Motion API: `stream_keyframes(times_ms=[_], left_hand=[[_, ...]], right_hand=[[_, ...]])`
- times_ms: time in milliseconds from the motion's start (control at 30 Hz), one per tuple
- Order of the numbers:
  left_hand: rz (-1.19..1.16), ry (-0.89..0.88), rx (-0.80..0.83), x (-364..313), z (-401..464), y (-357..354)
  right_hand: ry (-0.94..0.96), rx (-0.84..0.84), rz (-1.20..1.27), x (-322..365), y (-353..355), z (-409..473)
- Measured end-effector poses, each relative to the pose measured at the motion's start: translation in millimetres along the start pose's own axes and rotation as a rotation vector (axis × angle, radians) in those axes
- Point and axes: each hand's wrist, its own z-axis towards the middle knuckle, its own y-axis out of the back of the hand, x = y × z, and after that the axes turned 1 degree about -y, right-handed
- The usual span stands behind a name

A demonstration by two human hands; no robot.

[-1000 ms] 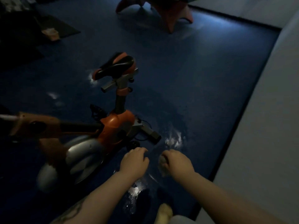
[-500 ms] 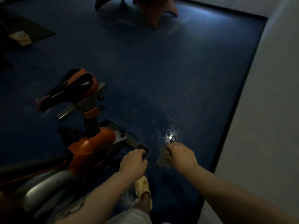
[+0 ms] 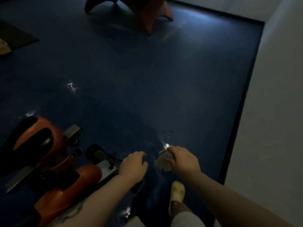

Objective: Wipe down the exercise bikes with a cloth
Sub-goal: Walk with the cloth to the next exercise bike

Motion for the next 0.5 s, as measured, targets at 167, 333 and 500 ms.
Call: stream_keyframes(times_ms=[167,333,500], left_hand=[[-0.064,0.102,-0.068,-20.9,82.0,8.9],[-0.176,0.25,-0.131,-48.8,147.4,21.8],[-0.274,0.35,-0.264,-58.8,189.8,50.0]], right_hand=[[0.077,0.038,-0.041,-32.4,21.9,92.3],[0.191,0.102,-0.118,-62.0,70.2,186.9],[0.329,0.159,-0.186,-48.9,93.4,279.8]])
